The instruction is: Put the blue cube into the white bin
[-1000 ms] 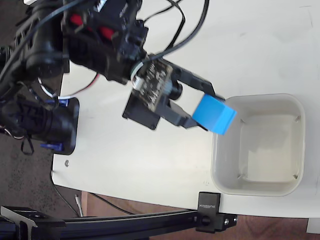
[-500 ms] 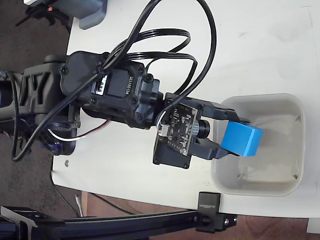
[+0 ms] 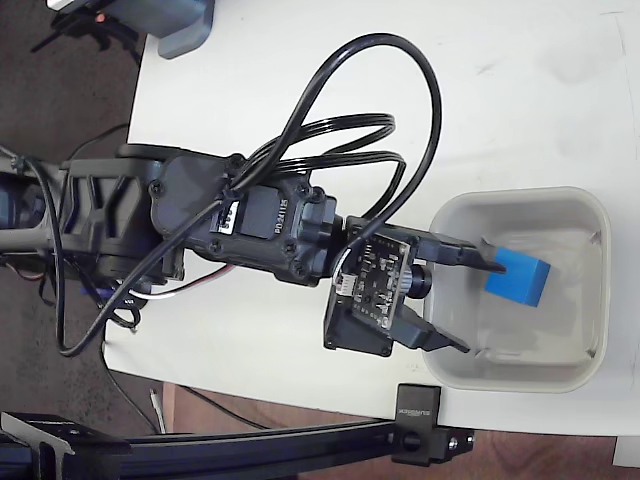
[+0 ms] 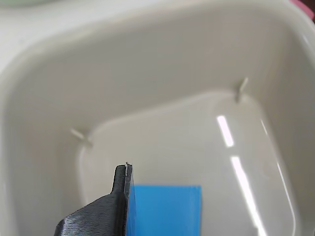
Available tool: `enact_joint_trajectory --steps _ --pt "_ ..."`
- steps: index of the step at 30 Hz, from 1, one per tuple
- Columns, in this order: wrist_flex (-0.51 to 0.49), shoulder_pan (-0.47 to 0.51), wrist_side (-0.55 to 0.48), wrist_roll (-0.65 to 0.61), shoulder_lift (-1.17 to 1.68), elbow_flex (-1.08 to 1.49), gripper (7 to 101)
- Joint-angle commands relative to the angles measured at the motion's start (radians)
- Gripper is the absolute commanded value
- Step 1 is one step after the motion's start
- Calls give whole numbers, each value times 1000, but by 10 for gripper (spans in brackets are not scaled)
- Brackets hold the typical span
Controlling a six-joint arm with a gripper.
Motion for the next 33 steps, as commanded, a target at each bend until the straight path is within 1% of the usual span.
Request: enact_joint_trajectory --steps 1,2,4,7,9,13,15,17,20,23,26,30,33 --pt "-107 14 -74 -97 310 225 1003" --pt "-94 17 -91 -132 380 295 1003" --pt "-29 8 -86 -183 545 431 1003" --pt "52 -18 -61 -210 816 660 1003" --pt "86 -40 -44 -219 1008 825 1003" --pt "138 -135 23 -215 1341 1126 1003" --pt "138 -183 55 -215 1437 1238 1003" --pt "121 -196 46 -241 1509 1338 1003" --pt "110 -233 44 -247 1572 1427 1003" --pt "143 -258 64 -244 1634 1476 1003" --pt "133 -261 67 -236 1744 1559 1003" --pt "173 -262 67 -225 1873 1637 1003" --pt "181 -262 83 -212 1875 1637 1003"
